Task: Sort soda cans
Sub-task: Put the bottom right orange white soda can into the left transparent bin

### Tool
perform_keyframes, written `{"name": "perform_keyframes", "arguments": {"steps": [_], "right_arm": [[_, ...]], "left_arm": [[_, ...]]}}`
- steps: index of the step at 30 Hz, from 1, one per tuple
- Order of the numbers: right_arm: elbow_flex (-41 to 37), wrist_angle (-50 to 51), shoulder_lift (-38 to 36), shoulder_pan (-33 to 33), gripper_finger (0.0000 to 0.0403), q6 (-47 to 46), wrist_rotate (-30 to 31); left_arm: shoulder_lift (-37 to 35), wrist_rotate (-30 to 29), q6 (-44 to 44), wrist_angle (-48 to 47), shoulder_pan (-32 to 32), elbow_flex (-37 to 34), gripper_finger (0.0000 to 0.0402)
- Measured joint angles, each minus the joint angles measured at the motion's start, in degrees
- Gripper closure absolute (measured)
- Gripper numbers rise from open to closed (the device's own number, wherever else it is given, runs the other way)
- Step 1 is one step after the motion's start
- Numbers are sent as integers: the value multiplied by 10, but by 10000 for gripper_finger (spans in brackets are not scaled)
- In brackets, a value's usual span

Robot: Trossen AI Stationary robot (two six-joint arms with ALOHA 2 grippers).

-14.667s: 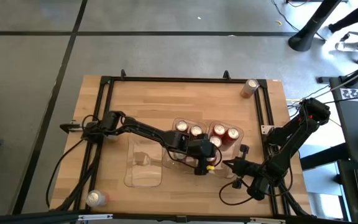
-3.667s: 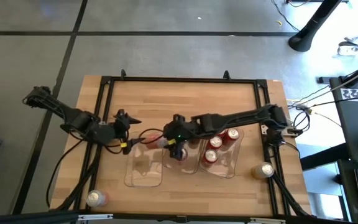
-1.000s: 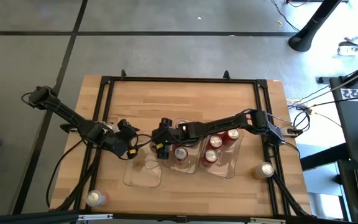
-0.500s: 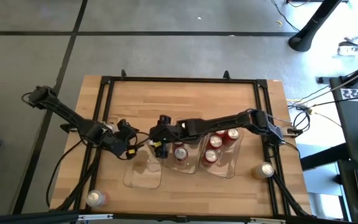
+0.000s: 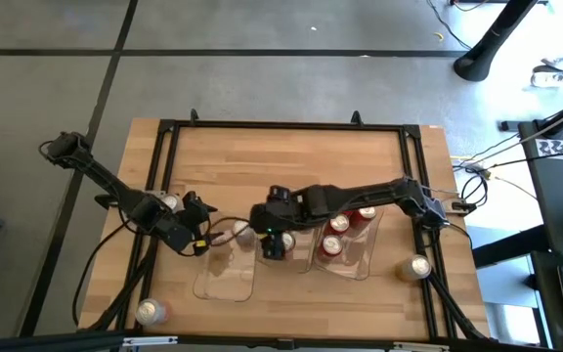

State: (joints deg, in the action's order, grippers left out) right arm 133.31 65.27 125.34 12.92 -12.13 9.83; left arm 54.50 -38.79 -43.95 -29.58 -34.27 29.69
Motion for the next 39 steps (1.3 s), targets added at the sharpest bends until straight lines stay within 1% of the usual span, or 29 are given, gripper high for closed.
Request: {"name": "perform_keyframes", "arguments": {"steps": [2, 4, 10, 14, 22, 31, 33, 36, 39], "right_arm": [[18, 49, -1, 12, 58, -35, 0], [12, 83, -11, 22, 58, -71, -6], [11, 189, -16, 46, 58, -187, -15], [11, 253, -16, 56, 58, -236, -41], [5, 248, -16, 86, 58, -233, -86], [5, 248, -16, 140, 58, -237, -63], [0, 246, -16, 157, 58, -236, -49], [-25, 247, -16, 183, 58, -241, -29], [-77, 247, -32, 205, 58, -261, -28]], "left_arm": [[0, 0, 0, 0, -3, 0, 37], [0, 0, -1, -1, -6, 0, 37], [0, -6, 37, 1, -6, -1, 37], [0, -15, 59, 2, -6, 15, 37], [-1, -20, 95, 2, -6, 36, 37], [-1, -22, 99, 1, -6, 38, 37], [-1, -23, 99, 1, -6, 38, 37], [-1, -23, 99, 1, -6, 38, 37], [-2, -23, 100, 1, -6, 38, 37]]}}
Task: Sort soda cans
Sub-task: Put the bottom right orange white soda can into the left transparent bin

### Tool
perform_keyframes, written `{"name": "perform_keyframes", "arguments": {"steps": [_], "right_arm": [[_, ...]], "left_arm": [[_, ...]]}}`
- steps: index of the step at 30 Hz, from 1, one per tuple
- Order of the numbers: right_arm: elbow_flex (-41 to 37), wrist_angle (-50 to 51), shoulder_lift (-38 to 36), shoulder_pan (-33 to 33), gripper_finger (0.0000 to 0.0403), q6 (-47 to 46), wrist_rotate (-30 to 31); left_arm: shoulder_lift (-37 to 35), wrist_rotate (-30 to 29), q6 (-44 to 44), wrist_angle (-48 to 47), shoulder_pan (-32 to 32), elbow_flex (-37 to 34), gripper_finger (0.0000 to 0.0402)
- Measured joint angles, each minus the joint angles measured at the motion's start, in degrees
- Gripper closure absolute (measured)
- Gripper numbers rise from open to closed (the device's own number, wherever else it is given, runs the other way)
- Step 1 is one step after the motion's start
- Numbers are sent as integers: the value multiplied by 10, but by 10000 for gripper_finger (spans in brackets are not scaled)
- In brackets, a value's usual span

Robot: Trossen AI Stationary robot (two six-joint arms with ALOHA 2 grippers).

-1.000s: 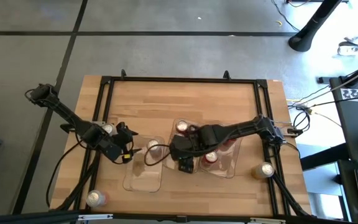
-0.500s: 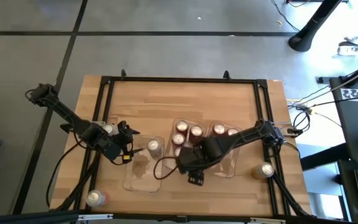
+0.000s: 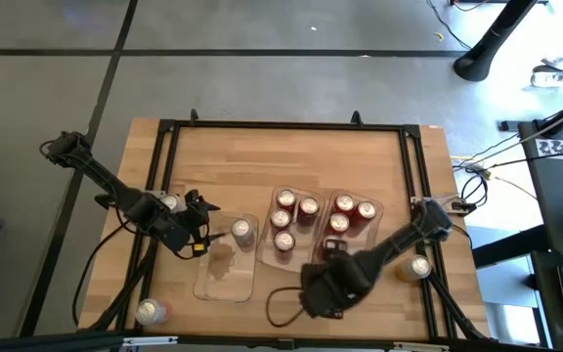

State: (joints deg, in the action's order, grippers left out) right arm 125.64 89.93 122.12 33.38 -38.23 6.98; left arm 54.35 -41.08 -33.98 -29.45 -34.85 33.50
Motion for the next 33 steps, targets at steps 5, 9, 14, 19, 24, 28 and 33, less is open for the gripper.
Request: {"name": "perform_keyframes", "arguments": {"steps": [5, 9, 14, 19, 24, 28, 33], "right_arm": [[-139, 1, -74, 24, 58, -84, -1], [-251, 2, -168, 47, 58, -166, -2], [-366, 2, -273, 81, 58, -280, -11], [-437, 2, -338, 114, 58, -326, -42], [-447, -3, -345, 120, 58, -332, -40], [-447, -26, -345, 108, 58, -364, -6], [-447, -34, -341, 109, 58, -387, -21]], "left_arm": [[0, 0, 7, 0, 0, 0, 37], [0, 0, 8, 1, 0, 0, 37], [0, 0, 8, 1, 0, 0, 37], [0, 0, 8, 1, 0, 0, 37], [0, 0, 5, 1, 0, 0, 37], [0, 0, 5, 1, 0, 0, 37], [0, 0, 5, 1, 0, 0, 37]]}}
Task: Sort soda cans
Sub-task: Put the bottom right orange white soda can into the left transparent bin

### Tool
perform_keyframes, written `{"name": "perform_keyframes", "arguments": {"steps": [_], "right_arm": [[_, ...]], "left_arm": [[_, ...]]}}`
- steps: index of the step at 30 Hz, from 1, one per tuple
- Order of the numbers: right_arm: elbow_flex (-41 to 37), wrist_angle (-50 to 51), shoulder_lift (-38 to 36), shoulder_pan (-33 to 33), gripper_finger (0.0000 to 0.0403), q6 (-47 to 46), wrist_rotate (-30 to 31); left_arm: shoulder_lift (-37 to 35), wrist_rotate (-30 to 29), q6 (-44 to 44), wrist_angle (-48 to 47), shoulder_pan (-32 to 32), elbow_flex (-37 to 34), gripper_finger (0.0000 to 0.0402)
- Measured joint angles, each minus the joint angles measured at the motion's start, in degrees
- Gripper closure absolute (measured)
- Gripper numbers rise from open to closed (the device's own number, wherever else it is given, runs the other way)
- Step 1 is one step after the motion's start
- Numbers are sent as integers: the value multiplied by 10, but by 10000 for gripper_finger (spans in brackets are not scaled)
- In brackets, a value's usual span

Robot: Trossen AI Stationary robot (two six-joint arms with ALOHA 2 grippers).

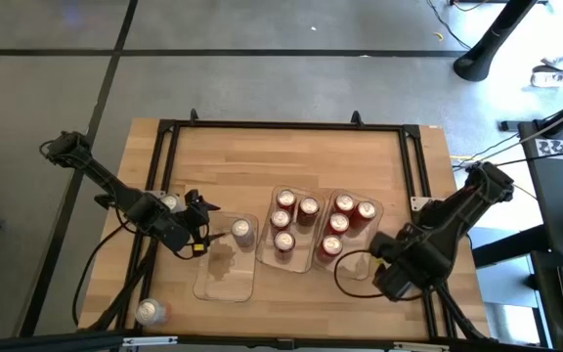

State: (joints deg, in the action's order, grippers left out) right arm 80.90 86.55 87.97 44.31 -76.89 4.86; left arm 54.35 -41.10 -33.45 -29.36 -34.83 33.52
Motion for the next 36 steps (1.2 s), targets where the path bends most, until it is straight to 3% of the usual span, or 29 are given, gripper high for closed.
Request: {"name": "perform_keyframes", "arguments": {"steps": [9, 14, 19, 24, 30, 36], "right_arm": [[-20, 34, 37, 15, 48, -2, -40], [-67, 35, 44, 26, 8, -10, -139], [-83, 35, 37, 26, 31, 25, -253], [-82, 35, 35, 26, 39, 32, -248], [-82, 35, 35, 26, 36, 20, -164], [-109, 34, 35, 26, 36, 20, -196]], "left_arm": [[0, 0, -22, -1, 0, 0, 37], [0, 0, -27, 0, 0, 0, 37], [0, 0, -35, 0, 0, 0, 37], [0, 0, -37, 0, 0, 0, 37], [0, 0, -37, 0, 0, 0, 37], [0, 0, -38, 0, 0, 0, 37]]}}
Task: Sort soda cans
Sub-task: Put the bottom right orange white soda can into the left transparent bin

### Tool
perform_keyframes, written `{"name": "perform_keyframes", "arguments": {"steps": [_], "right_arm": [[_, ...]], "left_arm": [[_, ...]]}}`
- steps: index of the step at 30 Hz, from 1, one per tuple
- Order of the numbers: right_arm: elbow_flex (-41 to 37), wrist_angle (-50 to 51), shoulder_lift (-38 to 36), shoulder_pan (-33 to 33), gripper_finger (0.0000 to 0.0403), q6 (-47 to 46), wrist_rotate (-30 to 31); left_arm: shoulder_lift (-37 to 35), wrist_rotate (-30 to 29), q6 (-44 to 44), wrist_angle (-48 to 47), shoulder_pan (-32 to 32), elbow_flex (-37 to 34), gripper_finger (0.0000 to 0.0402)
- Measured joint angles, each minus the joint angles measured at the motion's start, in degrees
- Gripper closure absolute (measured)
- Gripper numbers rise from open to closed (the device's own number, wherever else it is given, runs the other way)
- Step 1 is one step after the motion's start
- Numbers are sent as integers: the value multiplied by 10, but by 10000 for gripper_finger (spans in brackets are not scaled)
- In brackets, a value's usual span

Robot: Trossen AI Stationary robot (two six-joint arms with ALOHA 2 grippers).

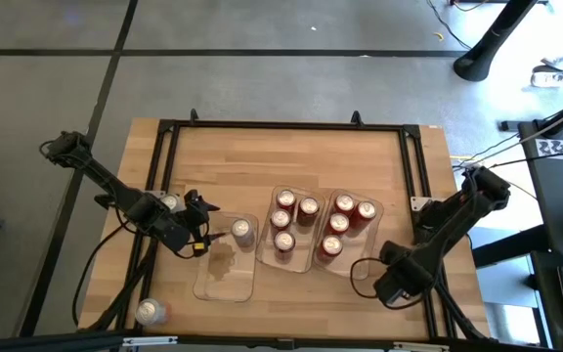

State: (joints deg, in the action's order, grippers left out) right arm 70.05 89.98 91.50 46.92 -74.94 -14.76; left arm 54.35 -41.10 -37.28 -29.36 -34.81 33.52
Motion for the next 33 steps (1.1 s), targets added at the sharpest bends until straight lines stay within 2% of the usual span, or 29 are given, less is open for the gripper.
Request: {"name": "perform_keyframes", "arguments": {"steps": [3, 16, 21, 24, 33], "right_arm": [[-26, -3, -1, 7, 36, -1, -24], [-47, -63, -4, 11, 35, 2, -13], [-80, -91, -4, 11, 35, 1, -34], [-104, -118, -5, 10, 35, 1, -66], [-107, -151, -4, 11, 35, -4, -90]], "left_arm": [[0, 0, 0, 0, 0, 0, 37], [0, 0, -2, 0, 0, 0, 37], [0, 0, -2, 0, 0, 0, 37], [0, 0, -2, 0, 0, 0, 37], [0, 0, -2, 0, 0, 0, 37]]}}
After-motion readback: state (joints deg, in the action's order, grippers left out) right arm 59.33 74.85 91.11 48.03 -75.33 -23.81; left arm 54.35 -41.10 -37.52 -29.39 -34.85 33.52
